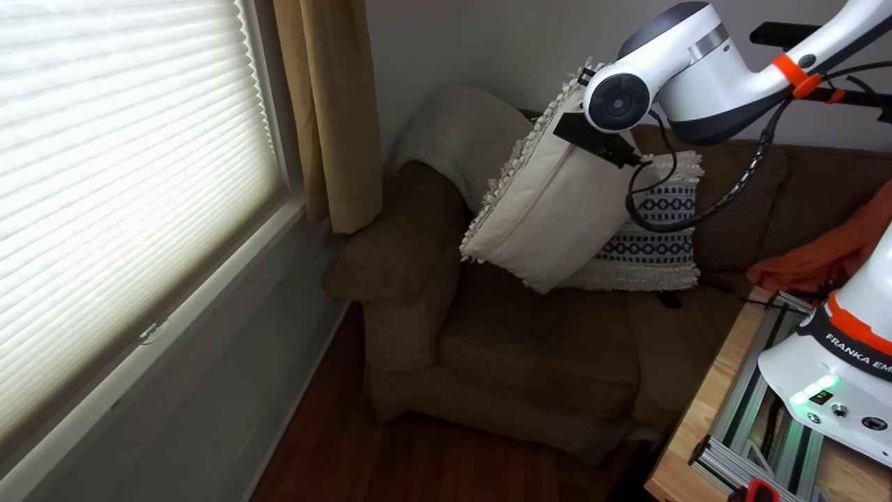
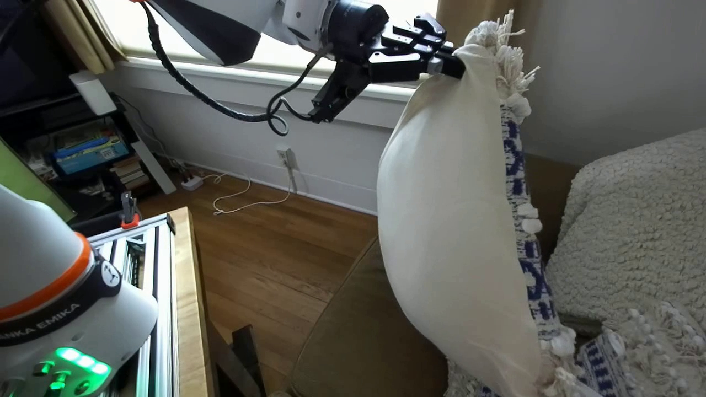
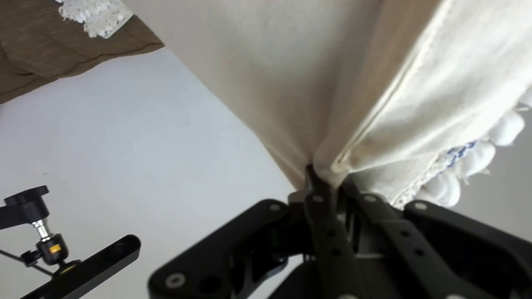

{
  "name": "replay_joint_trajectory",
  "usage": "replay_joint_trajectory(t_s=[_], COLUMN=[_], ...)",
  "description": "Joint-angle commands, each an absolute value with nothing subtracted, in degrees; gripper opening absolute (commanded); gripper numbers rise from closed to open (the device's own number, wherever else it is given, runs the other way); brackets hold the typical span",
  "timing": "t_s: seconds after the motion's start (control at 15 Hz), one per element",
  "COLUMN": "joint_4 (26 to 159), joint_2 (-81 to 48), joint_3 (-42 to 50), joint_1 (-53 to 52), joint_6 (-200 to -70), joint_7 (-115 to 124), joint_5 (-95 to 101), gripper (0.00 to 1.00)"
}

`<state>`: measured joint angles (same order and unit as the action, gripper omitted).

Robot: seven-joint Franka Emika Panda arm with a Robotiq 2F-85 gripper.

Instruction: Pick the pillow at the left cushion boxing of the chair and move it forward next to the blue and white pillow

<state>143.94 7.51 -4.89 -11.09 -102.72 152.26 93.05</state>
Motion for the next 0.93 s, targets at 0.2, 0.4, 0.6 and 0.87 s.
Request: replay_joint_trajectory(t_s=[0.2,0.4,0.6,0.87], joint_4=[142.0,142.1,142.1,137.4], joint_2=[3.2,1.8,1.8,0.0], joint_3=[-6.9,-6.9,-6.9,-6.4], joint_1=[-10.2,-9.9,-9.9,-9.1], joint_6=[-95.1,-96.5,-96.5,-101.4], joint_7=[155.3,155.3,155.3,155.8], joint_5=[89.7,89.4,89.4,95.7], gripper=[0.09,0.09,0.02,0.02])
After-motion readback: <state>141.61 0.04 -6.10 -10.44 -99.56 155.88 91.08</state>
